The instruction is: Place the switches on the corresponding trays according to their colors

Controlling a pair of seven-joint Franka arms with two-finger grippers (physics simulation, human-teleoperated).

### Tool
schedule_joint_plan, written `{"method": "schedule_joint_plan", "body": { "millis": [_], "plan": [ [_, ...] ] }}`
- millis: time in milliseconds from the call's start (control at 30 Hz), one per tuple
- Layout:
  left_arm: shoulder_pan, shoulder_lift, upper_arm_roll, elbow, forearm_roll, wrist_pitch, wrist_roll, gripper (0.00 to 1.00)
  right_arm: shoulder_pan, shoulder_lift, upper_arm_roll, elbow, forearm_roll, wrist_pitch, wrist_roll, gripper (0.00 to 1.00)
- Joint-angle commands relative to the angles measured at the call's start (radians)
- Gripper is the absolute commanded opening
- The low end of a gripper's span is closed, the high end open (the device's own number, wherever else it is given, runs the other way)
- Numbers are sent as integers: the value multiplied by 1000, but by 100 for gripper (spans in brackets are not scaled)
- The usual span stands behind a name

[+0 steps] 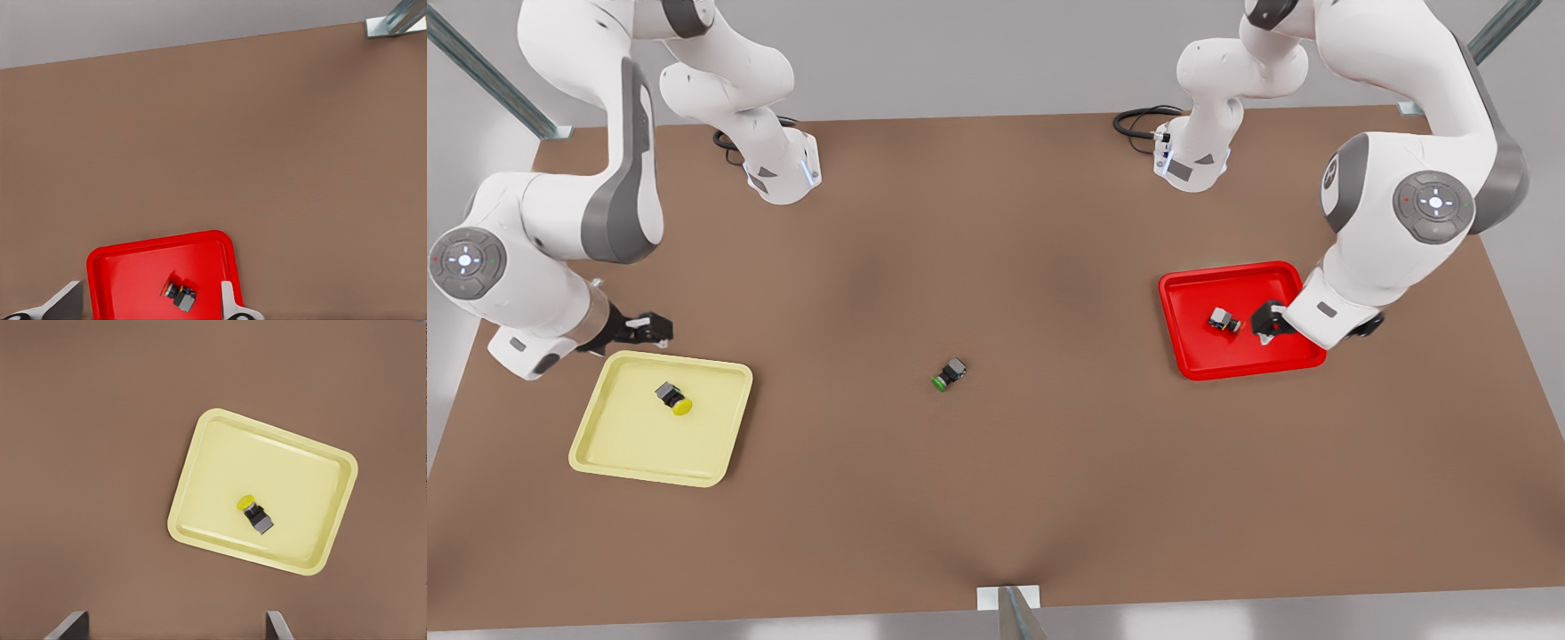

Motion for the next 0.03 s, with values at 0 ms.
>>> {"method": "schedule_joint_plan", "body": {
  "millis": [0],
  "plan": [
    [0, 0, 0, 0, 4, 0, 0, 100, 4, 1, 0, 1, 0, 0, 0, 100]
  ]
}}
